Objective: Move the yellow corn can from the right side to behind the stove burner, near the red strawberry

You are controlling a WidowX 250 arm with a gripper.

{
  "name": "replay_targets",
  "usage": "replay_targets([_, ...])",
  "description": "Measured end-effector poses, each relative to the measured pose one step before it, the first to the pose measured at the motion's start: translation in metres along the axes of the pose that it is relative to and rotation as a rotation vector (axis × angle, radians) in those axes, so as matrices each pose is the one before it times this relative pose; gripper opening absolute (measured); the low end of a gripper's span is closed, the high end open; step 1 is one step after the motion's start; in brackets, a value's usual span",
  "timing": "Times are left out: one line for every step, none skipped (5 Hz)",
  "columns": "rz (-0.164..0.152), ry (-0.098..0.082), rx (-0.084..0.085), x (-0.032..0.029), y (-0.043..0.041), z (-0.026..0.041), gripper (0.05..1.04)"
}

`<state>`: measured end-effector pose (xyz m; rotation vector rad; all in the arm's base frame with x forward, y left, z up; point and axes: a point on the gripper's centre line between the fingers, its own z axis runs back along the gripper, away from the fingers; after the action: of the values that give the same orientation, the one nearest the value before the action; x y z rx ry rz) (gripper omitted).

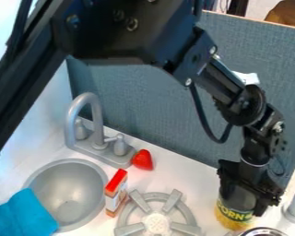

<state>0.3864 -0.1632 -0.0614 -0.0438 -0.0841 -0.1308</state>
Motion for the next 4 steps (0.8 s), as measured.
replay_targets([0.0663,0.0014,0.0029,-0.00119,0.02472,0.00076,1.002])
replay_targets([0.0493,-0.0025,0.0001,0.00166,0.01667,0.00013,1.002])
replay_targets([0.0410,0.0003,0.0074,0.00434,0.01753,0.00098,1.002])
replay_targets([0.0483,-0.0040,0.0056,0.00394,0.01941,0.00057,1.002])
